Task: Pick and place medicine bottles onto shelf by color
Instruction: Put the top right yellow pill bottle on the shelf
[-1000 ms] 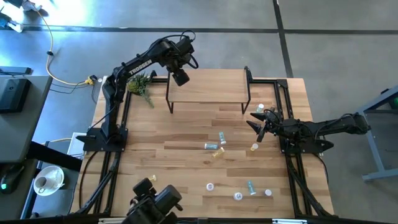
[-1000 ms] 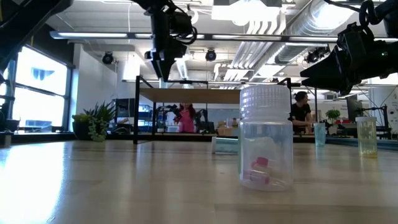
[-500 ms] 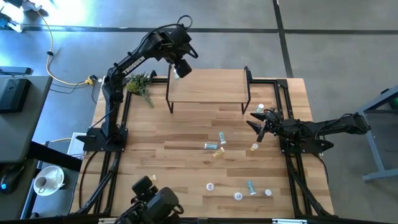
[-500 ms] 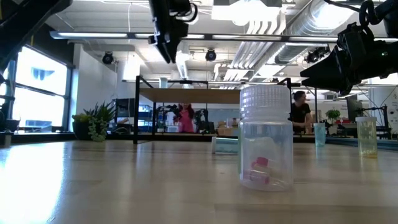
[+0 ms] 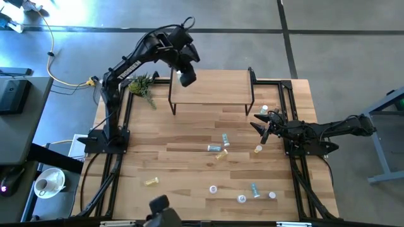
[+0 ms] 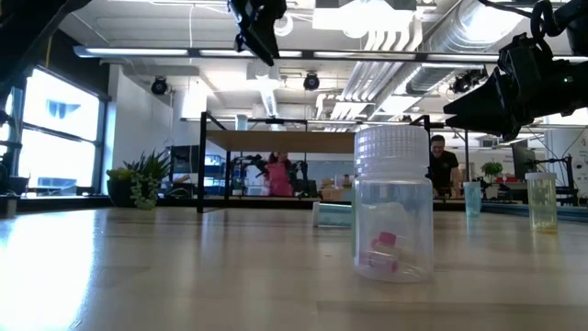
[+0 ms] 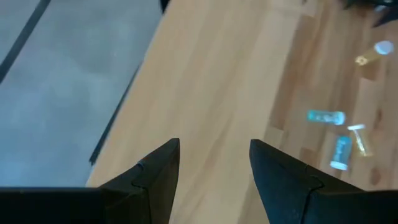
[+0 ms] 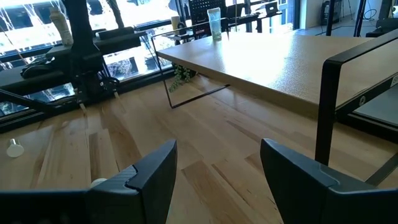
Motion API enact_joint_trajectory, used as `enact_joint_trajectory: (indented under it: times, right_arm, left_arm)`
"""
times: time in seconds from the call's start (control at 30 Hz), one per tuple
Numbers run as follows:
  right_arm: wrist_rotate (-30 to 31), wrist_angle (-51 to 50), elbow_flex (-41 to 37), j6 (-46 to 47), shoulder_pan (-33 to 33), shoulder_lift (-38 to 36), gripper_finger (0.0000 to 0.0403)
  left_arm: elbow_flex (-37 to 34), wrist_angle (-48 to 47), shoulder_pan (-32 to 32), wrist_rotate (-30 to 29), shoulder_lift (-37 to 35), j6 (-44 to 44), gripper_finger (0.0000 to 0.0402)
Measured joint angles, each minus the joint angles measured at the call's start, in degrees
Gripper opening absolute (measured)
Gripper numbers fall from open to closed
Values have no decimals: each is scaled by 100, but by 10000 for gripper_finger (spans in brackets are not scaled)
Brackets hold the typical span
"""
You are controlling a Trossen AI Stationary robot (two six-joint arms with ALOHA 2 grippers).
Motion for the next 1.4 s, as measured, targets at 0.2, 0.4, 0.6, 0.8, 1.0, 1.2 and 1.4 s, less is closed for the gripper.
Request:
enact_joint_trajectory:
  times: [0.2,0.4,0.6,0.8,1.0,1.2,1.4]
  right_arm:
    - [0,1,-1,-1,-1,-1,222]
    - [0,1,0,0,-1,-1,222]
    - [0,1,0,0,0,-2,222]
    - [-1,0,-1,0,0,-1,222]
    - [1,1,-1,-1,-1,-1,222]
    - [-1,1,0,0,1,0,222]
    - [1,0,0,-1,1,-1,222]
  left_arm:
    - [-2,349,-365,268,0,137,184]
    - [-29,311,-626,1006,2,298,184]
    - [-644,401,-863,1013,-26,403,184]
    - [-1334,1052,-1042,1295,-98,538,184]
    - [-1756,1382,-1208,1344,-109,643,184]
    - [-2096,1659,-1324,1701,-111,641,184]
    - [-2753,2100,-1421,2276,-325,607,184]
